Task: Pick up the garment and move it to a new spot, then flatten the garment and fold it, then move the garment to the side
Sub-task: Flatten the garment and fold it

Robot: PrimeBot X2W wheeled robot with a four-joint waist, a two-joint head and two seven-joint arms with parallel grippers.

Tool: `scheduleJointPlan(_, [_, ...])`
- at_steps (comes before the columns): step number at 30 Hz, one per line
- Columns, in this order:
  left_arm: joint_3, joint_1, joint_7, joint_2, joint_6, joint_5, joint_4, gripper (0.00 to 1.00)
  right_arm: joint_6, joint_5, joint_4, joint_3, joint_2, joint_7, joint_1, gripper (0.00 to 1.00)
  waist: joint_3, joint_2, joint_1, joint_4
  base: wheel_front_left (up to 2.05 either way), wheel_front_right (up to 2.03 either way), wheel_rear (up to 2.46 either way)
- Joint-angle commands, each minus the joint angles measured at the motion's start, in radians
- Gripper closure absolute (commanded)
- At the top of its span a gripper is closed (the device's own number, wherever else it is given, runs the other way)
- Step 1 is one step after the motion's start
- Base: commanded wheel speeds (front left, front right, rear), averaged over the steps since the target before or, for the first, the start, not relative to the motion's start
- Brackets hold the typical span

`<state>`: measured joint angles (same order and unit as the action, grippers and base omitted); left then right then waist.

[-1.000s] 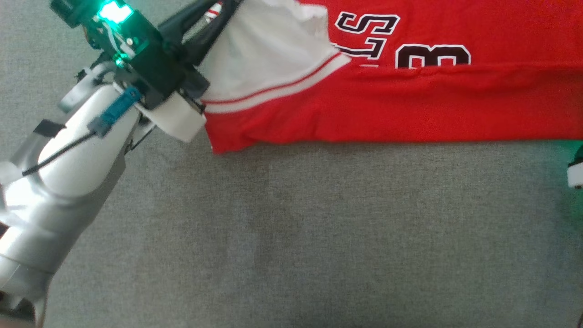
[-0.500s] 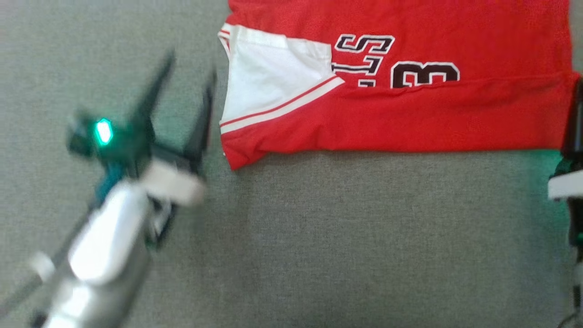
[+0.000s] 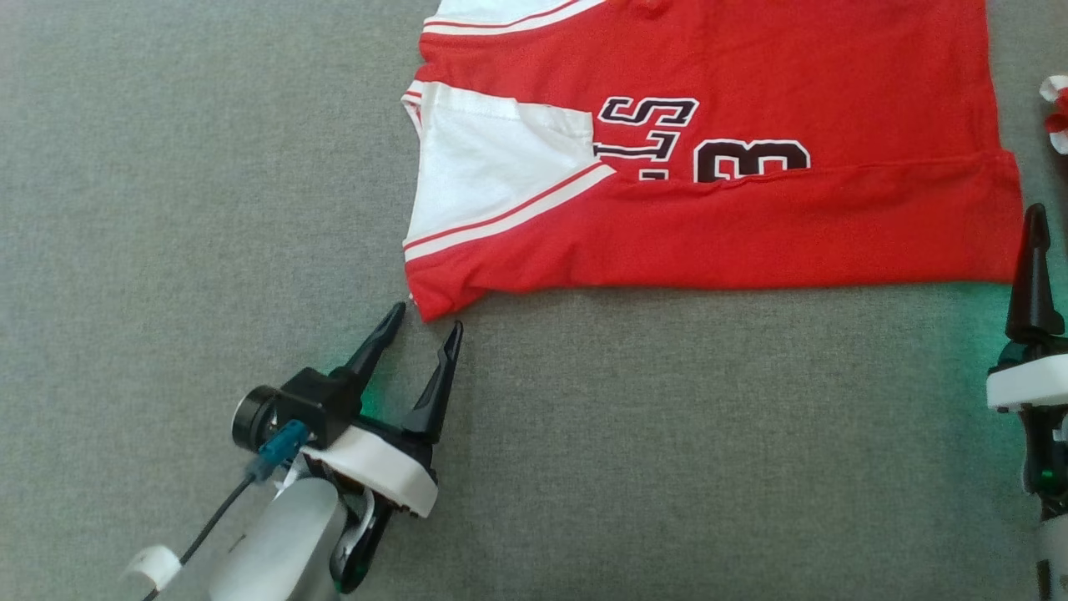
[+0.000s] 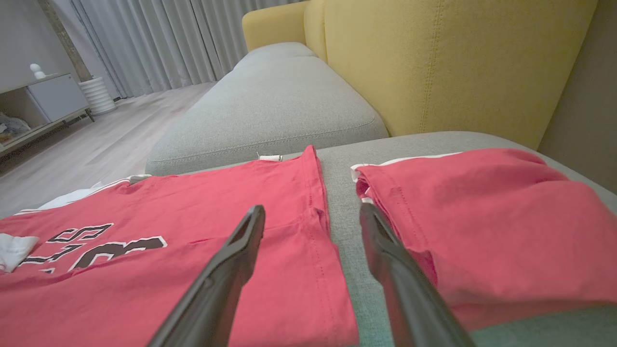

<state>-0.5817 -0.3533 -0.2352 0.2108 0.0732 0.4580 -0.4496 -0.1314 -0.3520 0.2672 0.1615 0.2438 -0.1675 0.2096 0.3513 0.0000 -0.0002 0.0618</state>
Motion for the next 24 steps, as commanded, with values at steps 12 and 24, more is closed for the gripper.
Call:
scheduleJointPlan(12, [0.006,-0.083,-0.004,0.024,0.013,-0.02,-0.041,0.13,0.001,-0.003,-0.024,-0.011,0.021,-0.011,-0.01,0.0,0.016,0.0,0.0002,-0.008,0.0,0.0,0.0])
scheduleJointPlan(24, [-0.017,-0.107,-0.021,0.053,0.008,-0.082,-0.007,1.0,0.001,-0.011,-0.014,-0.03,0.039,0.035,-0.002,0.0,0.018,0.0,0.0002,0.005,0.0,0.0,0.0])
